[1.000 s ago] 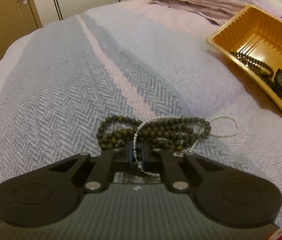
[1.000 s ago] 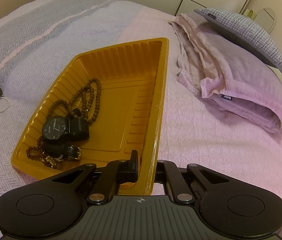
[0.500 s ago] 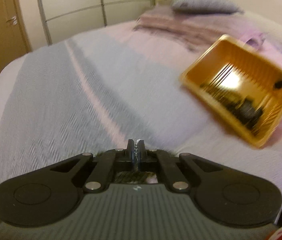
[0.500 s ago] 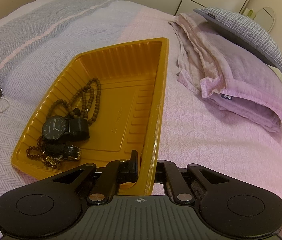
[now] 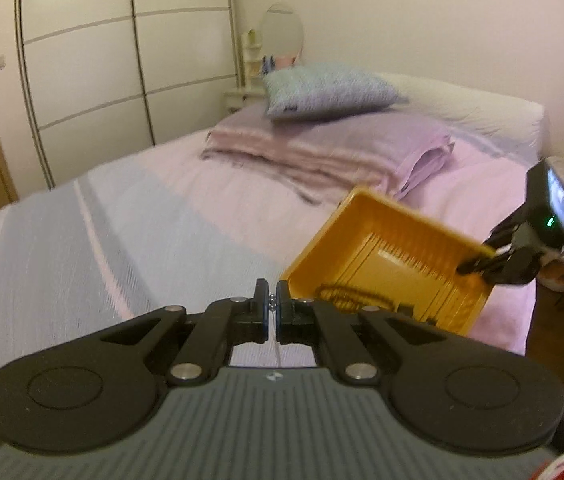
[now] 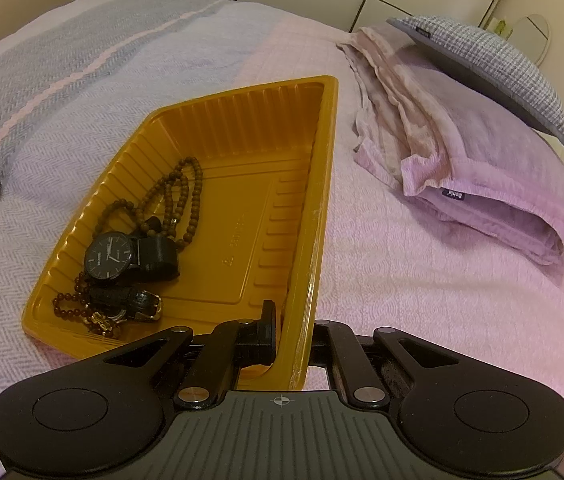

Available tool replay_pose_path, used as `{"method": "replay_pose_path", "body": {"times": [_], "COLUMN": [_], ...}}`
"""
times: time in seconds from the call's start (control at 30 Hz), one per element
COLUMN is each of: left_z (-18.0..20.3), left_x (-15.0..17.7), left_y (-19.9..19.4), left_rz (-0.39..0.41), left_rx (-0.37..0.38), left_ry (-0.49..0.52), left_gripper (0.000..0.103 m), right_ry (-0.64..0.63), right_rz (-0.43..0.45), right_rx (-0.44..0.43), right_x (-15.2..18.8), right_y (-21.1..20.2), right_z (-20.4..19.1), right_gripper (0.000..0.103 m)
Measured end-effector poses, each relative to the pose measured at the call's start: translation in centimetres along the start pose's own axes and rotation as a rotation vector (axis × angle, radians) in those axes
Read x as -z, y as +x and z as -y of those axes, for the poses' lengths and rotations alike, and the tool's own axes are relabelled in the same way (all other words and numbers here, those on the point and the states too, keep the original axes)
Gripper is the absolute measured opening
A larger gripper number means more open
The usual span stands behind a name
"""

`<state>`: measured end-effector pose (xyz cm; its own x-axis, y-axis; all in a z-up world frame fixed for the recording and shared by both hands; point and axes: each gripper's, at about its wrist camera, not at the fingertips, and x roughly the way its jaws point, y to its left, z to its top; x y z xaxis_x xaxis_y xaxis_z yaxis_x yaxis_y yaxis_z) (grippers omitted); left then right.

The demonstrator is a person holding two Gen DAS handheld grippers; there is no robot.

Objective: Organize jewelry
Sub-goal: 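Lower the pearl necklace into the tray and open the left gripper while the right holds the tray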

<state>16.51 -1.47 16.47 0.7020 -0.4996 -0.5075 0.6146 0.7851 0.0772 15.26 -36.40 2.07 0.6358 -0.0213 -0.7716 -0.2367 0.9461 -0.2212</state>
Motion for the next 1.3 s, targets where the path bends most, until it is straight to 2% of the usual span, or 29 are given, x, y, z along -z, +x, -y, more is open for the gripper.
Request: {"method": "replay_pose_path", "body": {"times": [0.37, 0.63, 1.07, 1.3], "left_z": [1.4, 3.1, 7.5, 10.1], "left_x": [-4.5, -6.3, -8.6, -8.5], "left_y": [-0.4, 1.2, 8.1, 14.2], "left_rz": [0.065, 0.058, -0.001, -0.086], "left_rx": [0.031, 0.075, 0.195, 0.253], "left_ry": [0.078, 0.114, 0.136, 0.102], "left_gripper": [0.002, 0.002, 0.002, 0.002], "right_ry": [-0.004, -0.006, -0.009, -0.006], "right_rz": [0.001, 0.002, 0.004, 0.004], "right_rx": [0.001, 0.001, -0.003, -0.006], "right_x": [-0.2, -0.2, -0.2, -0.1], "right_y": [-0.1, -0.1, -0.1, -0.1], "right_z": [0.0, 0.0, 0.0, 0.1], "right_gripper": [0.006, 0.006, 0.006, 0.006]}}
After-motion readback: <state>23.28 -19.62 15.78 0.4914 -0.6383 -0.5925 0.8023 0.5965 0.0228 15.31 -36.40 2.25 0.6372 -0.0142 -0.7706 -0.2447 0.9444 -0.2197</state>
